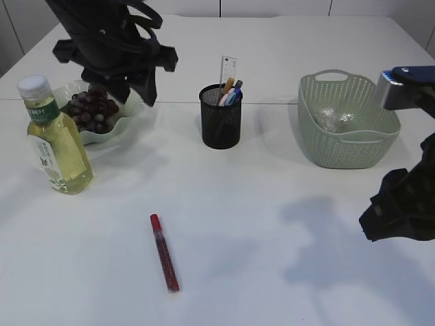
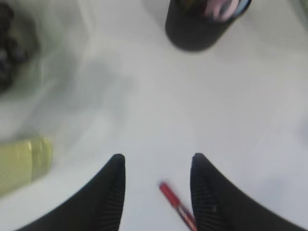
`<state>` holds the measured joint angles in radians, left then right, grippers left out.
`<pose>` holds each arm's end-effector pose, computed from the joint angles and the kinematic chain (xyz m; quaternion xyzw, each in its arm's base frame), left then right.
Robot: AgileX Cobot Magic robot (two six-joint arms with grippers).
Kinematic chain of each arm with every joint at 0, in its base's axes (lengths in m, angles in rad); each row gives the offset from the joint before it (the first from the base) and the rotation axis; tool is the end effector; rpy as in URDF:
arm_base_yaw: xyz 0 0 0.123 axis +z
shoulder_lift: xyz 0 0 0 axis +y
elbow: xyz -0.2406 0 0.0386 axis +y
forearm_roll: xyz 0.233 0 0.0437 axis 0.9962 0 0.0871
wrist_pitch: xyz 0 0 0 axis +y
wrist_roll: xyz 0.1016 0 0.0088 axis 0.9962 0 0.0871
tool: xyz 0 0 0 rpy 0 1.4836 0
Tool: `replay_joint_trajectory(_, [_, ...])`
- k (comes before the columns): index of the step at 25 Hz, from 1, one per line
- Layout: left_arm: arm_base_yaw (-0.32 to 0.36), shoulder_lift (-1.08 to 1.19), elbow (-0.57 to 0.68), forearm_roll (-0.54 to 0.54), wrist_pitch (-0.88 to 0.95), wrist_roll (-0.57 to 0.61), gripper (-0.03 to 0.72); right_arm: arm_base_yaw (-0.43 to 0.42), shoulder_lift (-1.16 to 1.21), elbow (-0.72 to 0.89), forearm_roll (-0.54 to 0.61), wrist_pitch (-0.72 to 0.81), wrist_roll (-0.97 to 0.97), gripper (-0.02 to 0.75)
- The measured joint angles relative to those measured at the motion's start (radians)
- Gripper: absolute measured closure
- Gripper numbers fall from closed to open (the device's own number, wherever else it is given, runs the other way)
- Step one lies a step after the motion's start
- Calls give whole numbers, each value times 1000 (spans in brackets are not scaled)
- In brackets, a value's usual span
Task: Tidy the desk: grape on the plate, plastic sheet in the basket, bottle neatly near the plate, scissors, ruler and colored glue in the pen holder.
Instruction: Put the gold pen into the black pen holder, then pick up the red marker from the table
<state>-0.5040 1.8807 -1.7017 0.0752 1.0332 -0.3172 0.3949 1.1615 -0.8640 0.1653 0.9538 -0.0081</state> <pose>0.3457 -0.1831 0.2501 0.1025 0.9692 -0.0554 0.2168 0.1939 0.0956 0.2400 -0.1628 0.9629 0.1129 0.1830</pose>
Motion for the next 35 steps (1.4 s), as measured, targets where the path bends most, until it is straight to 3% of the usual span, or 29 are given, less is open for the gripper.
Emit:
replay_joint_trajectory(4, [-46, 0, -2, -2, 177, -183, 358, 0, 0, 0, 12, 19, 0, 373])
replay_joint_trajectory(9, [-109, 12, 24, 7, 189, -353, 358, 0, 0, 0, 56, 67, 0, 373])
replay_joint_trajectory(16, [-157, 19, 194, 55, 189, -554, 358, 0, 0, 0, 65, 87, 0, 374])
replay_joint_trajectory(22, [-157, 19, 292, -34, 107, -624, 358, 0, 0, 0, 104, 92, 2, 374])
replay_joint_trajectory(35, [-185, 111, 296, -90, 54, -703, 358, 2, 0, 0, 100, 187, -4, 374])
